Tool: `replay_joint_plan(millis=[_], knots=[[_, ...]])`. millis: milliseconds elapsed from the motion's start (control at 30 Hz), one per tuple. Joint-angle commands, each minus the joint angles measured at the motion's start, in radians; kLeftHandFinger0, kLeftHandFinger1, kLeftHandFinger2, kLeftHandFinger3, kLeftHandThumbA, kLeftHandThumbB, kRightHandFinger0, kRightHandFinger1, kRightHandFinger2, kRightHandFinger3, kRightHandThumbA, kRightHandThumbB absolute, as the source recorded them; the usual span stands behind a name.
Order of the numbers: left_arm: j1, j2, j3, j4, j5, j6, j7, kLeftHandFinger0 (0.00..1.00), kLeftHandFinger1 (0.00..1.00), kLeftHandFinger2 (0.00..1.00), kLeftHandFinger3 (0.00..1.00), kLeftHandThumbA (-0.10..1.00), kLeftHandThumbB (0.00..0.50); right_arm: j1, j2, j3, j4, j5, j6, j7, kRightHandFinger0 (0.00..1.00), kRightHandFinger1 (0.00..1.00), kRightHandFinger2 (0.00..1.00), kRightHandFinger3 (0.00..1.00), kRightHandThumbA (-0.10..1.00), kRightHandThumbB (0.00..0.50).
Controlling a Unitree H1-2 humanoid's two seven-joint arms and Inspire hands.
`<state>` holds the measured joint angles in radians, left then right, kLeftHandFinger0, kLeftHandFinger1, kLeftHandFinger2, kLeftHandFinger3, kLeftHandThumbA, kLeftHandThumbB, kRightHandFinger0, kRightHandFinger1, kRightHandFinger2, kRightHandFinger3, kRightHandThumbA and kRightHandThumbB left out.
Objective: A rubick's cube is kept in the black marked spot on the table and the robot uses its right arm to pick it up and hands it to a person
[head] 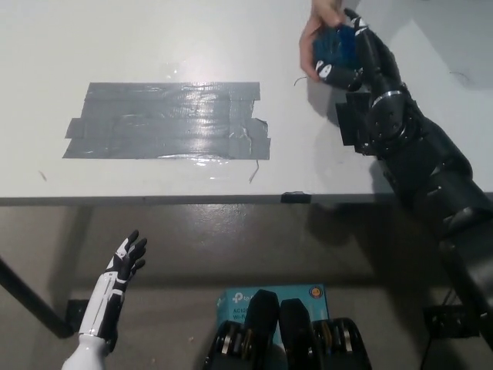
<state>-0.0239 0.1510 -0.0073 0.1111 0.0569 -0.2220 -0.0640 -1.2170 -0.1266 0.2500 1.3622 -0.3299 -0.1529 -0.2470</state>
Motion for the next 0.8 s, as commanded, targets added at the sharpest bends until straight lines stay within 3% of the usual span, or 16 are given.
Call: replay_joint_plan(millis=[0,300,633,767], knots=[[-0.024,0.021,-0.005,-0.034,-0.001,-0.017,-0.019,1.0,1.0,1.0,1.0,1.0,0.215,-0.074,-0.028,0.007,-0.027,0.014,0.026,0.162,1.0,1.0,1.0,1.0,0.8,0.5],[-0.019,0.017,-0.003,-0.029,-0.007,-0.024,-0.022,1.0,1.0,1.0,1.0,0.99,0.209,-0.061,-0.049,-0.018,-0.101,0.028,-0.001,0.158,1.0,1.0,1.0,1.0,0.81,0.5],[-0.029,0.015,-0.001,-0.046,-0.015,0.01,-0.026,1.0,1.0,1.0,1.0,0.97,0.213,0.14,-0.248,-0.135,-0.936,0.088,0.165,0.299,1.0,1.0,1.0,1.0,0.84,0.5],[-0.024,0.013,-0.003,-0.042,-0.011,-0.009,-0.024,1.0,1.0,1.0,1.0,0.96,0.193,0.244,-0.309,-0.214,-1.237,0.167,0.259,0.353,1.0,1.0,1.0,1.0,0.79,0.5]])
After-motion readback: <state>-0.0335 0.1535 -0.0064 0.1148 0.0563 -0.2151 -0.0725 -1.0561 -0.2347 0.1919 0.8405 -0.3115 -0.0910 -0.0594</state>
